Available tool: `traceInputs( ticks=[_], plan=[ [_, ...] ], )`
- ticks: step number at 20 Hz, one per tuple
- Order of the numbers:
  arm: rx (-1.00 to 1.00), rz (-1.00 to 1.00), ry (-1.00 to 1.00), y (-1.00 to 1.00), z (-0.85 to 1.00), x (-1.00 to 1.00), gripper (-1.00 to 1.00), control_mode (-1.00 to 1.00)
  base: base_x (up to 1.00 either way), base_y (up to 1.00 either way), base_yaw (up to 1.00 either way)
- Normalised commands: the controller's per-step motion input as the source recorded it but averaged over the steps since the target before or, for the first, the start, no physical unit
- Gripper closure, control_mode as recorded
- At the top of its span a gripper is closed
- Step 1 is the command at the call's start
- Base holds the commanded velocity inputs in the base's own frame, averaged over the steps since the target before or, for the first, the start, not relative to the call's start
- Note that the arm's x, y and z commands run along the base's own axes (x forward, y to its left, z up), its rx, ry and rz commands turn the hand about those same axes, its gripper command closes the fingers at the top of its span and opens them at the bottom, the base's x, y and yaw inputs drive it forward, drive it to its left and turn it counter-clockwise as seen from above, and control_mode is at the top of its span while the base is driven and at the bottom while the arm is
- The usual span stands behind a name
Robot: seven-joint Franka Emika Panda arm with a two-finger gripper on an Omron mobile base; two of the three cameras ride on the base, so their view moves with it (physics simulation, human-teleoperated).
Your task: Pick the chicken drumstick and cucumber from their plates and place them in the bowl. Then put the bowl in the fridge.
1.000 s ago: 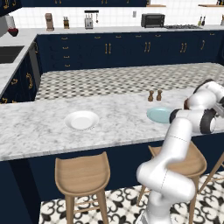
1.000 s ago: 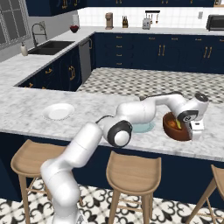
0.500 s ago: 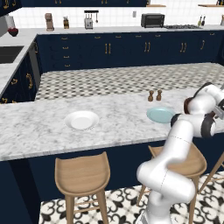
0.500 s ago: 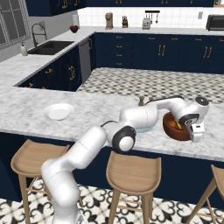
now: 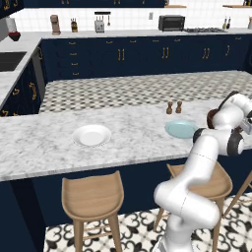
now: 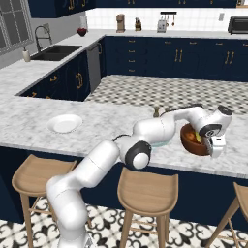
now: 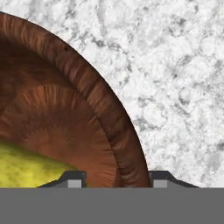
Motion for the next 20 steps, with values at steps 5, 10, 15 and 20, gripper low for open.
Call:
traceInputs(
  ticks=[5,10,15,20],
  plan=[
    [0.00,0.00,0.00,0.47,0.06,-0.11,1.00,-1.00,0.00,0.00,0.00],
    [0.06,0.00,0.00,0.42,0.70,-0.82,1.00,-1.00,0.00,0.00,0.00],
    [0.00,0.00,0.00,0.74,0.59,-1.00,1.00,-1.00,0.00,0.00,0.00],
    [0.00,-0.02,-0.01,1.00,0.42,-1.00,1.00,-1.00,0.00,0.00,0.00]
  ],
)
